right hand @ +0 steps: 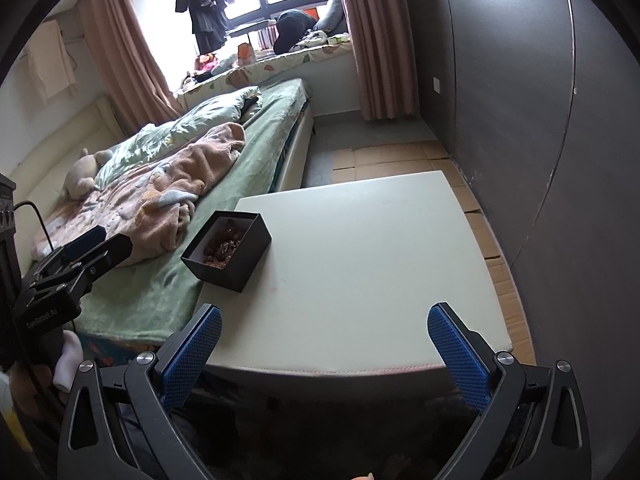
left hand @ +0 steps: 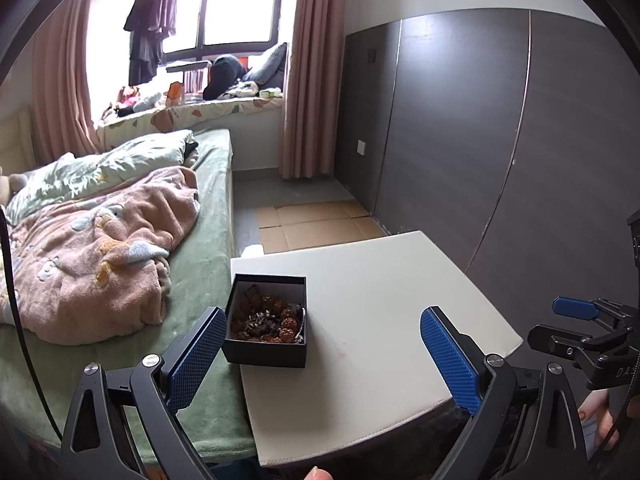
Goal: Organize jewelry
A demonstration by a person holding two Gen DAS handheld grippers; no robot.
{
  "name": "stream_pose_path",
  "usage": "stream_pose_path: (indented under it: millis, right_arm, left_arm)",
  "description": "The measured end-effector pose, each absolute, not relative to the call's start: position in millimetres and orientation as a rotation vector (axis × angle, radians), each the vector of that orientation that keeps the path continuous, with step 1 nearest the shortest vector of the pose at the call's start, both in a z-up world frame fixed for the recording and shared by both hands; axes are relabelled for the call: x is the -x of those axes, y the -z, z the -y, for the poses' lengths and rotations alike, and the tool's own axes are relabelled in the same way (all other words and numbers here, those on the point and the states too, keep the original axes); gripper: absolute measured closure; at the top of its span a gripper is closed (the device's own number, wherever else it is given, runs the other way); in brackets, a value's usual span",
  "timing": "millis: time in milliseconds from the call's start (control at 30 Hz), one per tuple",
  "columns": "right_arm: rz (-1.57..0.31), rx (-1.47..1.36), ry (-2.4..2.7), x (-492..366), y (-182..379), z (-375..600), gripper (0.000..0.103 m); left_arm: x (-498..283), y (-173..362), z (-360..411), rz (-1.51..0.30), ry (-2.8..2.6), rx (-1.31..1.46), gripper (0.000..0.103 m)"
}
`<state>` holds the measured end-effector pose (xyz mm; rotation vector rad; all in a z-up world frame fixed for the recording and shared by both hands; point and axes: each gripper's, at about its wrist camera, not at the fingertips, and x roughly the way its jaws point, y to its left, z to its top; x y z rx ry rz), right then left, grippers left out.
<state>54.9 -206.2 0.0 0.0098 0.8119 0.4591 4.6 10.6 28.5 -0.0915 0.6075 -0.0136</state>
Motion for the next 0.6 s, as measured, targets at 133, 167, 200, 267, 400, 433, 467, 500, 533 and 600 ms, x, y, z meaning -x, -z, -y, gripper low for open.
stream_pose_path:
  millis: [133,167,200,267,400,433,467,500,533,600]
  right_arm:
    - [-0.809,-0.013,-0.453,-54,0,209,0.000]
    - [-0.811,-0.013,-0.449,-54,0,210,0.000]
    - [-0.811,-0.014,-0.443,-54,1,211,0.000]
    - [-0.810,-0.014,-0.433,-54,1,213,0.000]
    - [-0.807,-0.013,-0.429,-54,0,214,0.000]
    - [-0.807,-0.013,-0.428,-54,0,214,0.000]
    - [-0.807,-0.011,-0.427,-54,0,215,0.000]
    - [-0.806,-0.010,-0.426,-54,0,216,0.000]
    - [-0.806,-0.010,-0.425,-54,0,216,0.000]
    - [-0.811,-0.011,-0.424,-55,0,217,0.000]
  left_arm:
    - [-6,-27,-10,-0.616,0.016,0.094,0.005]
    - [-5,-27,-10,-0.618,0.015,0.093,0.005]
    - [-5,-27,-9,-0.618,0.015,0.088,0.005]
    - [-2,-28,-7,-0.604,0.005,0.078,0.005]
    - [4,-33,-11,-0.564,0.002,0.095,0.005]
    - [3,-33,-12,-0.566,0.005,0.103,0.005]
    - [3,-33,-14,-0.570,0.006,0.112,0.005]
    - [2,-32,-16,-0.574,0.004,0.119,0.005]
    - [1,-32,-17,-0.578,0.001,0.125,0.005]
    - [0,-31,-19,-0.585,-0.001,0.136,0.005]
